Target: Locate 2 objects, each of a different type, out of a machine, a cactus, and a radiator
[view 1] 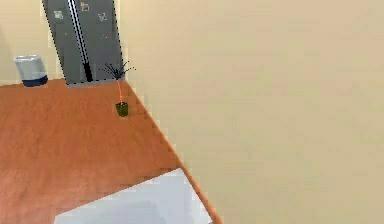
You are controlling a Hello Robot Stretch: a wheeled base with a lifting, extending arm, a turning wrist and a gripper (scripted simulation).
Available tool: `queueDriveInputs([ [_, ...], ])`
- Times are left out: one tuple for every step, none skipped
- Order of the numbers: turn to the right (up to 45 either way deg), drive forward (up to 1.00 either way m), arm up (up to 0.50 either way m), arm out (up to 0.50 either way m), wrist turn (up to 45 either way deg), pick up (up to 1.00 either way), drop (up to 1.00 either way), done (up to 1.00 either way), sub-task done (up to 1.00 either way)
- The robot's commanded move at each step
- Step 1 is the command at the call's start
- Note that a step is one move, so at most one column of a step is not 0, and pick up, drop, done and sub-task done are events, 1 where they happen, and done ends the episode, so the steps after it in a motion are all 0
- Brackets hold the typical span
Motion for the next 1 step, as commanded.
queueDriveInputs([
  [0.0, 0.00, 0.00, 0.00, 0.0, 0.00, 0.00, 1.00, 0.00],
])
